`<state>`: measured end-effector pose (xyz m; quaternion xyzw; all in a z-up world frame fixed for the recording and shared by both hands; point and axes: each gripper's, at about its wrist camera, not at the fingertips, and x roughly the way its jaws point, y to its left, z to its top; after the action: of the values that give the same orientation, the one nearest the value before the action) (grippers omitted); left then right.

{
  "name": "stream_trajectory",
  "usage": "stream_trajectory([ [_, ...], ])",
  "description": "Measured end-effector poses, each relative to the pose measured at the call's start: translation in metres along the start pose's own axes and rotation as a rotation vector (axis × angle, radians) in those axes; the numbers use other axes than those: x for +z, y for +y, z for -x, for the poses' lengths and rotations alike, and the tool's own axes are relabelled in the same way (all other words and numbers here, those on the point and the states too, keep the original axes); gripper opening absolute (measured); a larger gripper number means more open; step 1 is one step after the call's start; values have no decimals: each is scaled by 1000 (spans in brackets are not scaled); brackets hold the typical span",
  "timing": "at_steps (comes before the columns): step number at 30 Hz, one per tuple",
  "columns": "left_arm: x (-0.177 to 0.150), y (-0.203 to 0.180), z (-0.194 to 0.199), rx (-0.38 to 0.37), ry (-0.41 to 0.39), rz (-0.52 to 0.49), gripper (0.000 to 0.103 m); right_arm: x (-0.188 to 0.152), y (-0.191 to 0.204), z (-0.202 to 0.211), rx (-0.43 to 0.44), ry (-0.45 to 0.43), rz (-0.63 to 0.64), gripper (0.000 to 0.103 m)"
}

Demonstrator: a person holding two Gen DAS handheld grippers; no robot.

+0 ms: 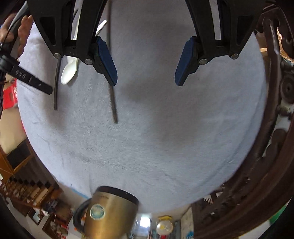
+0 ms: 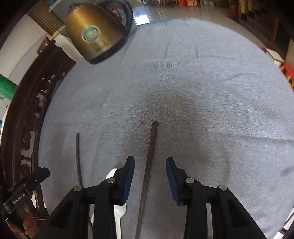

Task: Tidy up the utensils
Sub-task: 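Close the right gripper on a chopstick while the left gripper grasps another chopstick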

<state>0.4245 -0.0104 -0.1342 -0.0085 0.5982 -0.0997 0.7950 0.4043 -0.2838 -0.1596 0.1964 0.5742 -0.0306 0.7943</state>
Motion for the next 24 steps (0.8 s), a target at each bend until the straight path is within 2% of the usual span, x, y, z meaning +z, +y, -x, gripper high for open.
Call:
stream_trajectory([
  [4, 21, -23, -21, 4, 44, -46, 66, 10, 4, -12, -57, 32, 1, 30],
  [7, 31, -30, -36, 6, 76, -38, 66, 17, 4, -20, -93, 45, -3, 26],
  [14, 40, -30, -65, 14, 186, -16, 66, 19, 25, -26, -183, 67, 91, 20],
  [19, 48, -38, -73, 43, 210, -49, 64, 19, 43, -33, -257, 82, 160, 15],
  [21, 48, -44, -75, 82, 205, -72, 60, 18, 51, -37, -278, 73, 187, 10],
  [24, 49, -52, -74, 92, 182, -88, 44, 15, 60, -39, -292, 45, 216, 9],
])
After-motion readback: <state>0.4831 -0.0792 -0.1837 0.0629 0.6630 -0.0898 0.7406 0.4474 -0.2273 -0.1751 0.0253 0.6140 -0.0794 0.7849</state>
